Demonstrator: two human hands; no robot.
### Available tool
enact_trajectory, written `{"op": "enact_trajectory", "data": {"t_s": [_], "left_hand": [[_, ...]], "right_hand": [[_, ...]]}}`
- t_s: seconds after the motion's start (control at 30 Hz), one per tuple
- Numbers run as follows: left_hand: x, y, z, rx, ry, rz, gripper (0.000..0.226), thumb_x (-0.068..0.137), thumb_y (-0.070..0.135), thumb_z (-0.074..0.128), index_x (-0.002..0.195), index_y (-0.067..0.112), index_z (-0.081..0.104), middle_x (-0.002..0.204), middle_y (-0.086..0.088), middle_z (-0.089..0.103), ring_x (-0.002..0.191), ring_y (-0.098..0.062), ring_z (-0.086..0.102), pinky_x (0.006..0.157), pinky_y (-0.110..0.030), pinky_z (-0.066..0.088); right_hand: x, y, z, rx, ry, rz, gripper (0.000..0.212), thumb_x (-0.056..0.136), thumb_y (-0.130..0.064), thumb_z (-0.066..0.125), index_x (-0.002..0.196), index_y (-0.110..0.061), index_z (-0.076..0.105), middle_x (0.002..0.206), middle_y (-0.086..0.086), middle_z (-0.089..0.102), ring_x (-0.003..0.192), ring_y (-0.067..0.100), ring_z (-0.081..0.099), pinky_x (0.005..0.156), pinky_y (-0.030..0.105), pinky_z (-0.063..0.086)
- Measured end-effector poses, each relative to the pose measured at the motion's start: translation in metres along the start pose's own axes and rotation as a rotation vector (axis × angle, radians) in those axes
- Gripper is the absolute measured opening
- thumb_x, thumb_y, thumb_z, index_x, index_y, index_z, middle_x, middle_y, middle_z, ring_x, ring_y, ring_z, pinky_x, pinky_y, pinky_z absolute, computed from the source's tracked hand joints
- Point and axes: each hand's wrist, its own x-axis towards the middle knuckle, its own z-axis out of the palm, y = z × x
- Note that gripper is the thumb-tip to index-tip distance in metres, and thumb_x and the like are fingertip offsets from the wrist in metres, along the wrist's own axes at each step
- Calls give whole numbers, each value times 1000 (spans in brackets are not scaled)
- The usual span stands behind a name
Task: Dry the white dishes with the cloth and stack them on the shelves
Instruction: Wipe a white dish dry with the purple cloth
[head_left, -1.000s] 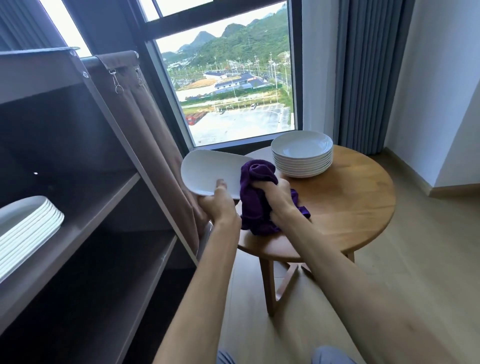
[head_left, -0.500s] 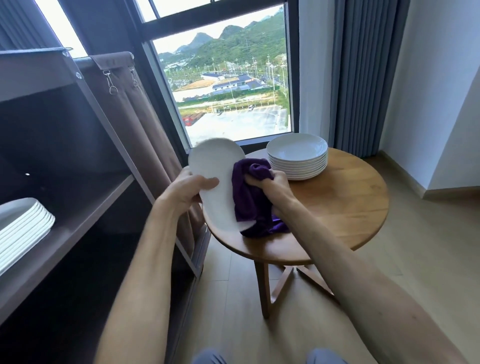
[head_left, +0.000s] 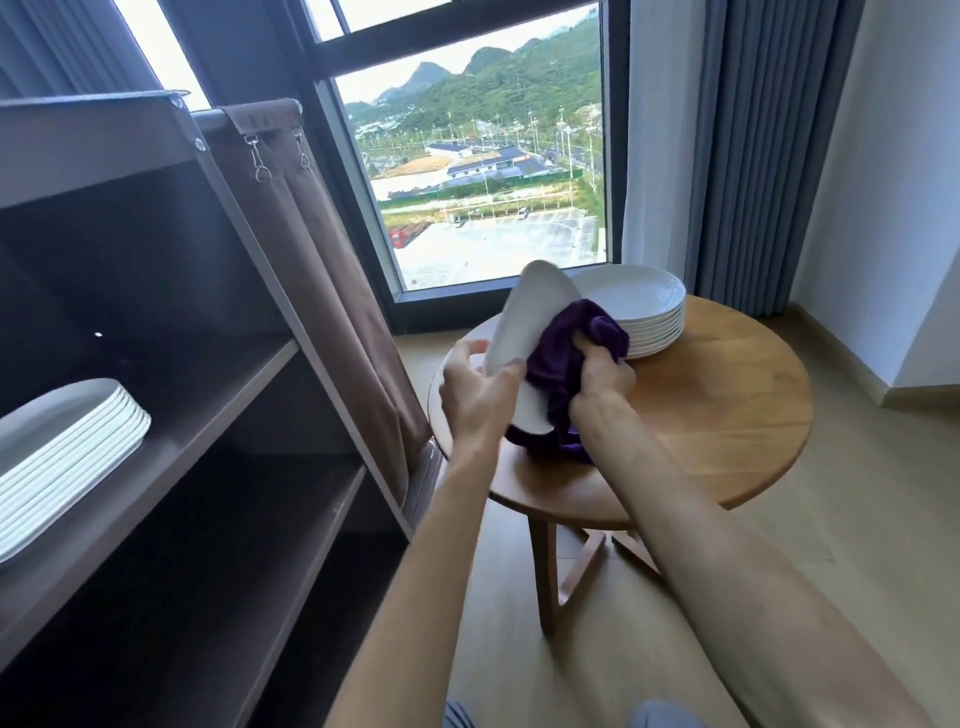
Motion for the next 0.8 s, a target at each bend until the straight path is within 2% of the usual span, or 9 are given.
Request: {"op": "enact_trajectory", "data": {"t_s": [0.03,0.1,0.17,0.27,0.37,0.5,0.63,0.73,0.8], "left_hand": [[-8,-4,8,-16,43,60,35,88,23,74,119,25,57,97,3,70,85,-8,68,71,-28,61],[-24,-11,28,-84,114,119,21,98,22,65,114,31,54,87,11,68,76,3,67,62,-12,55],[-33,-13,44,-147,186,122,18,104,20,55,104,37,51,85,17,62,76,10,62,62,-8,49],[-26,-12,43,-137,260,114,13,102,16,56,108,27,58,89,13,62,83,-4,63,75,-20,53],[-8,-14,11,-16,84,134,20,95,11,62,115,11,64,97,-4,68,91,-23,66,74,-31,58],[22,9,-45,62,-200,133,18,94,8,66,106,20,61,102,-4,65,97,-19,64,64,-20,55],[66,37,-82,102,-340,6,25,88,8,70,108,17,59,111,-10,64,107,-28,64,70,-32,62],[67,39,-55,-229,29,-20,32,85,12,74,113,17,62,113,-10,68,106,-29,67,77,-43,63],[45,29,-16,-463,233,-3,33,87,10,75,115,20,60,109,-1,71,99,-14,70,87,-38,61]], "right_hand": [[2,0,-1,47,21,49,17,79,-14,83,90,-13,69,92,6,73,86,29,71,76,41,60],[2,3,-5,27,-122,68,7,98,-22,64,95,-16,61,105,5,67,91,23,68,82,40,60],[0,16,-6,-39,-247,88,12,105,-24,51,94,-20,56,100,1,64,83,13,68,65,26,58],[-8,22,-5,-83,-197,117,15,87,-22,76,95,-14,66,93,6,72,78,20,71,62,28,58],[5,4,-5,-14,-132,111,33,83,-18,78,111,-3,69,107,15,72,94,34,71,85,44,58],[24,-12,-12,-117,-274,82,42,91,-7,66,130,6,59,106,18,62,91,31,64,83,41,55],[16,-8,-12,-241,-468,81,20,92,-5,64,112,-4,65,96,14,67,76,22,70,71,33,58],[-1,11,5,-159,-300,41,20,89,-1,66,109,-3,67,90,14,69,69,21,71,63,30,59],[-16,32,20,-47,-245,124,31,88,-6,68,118,1,65,100,16,71,80,26,73,61,29,58]]}}
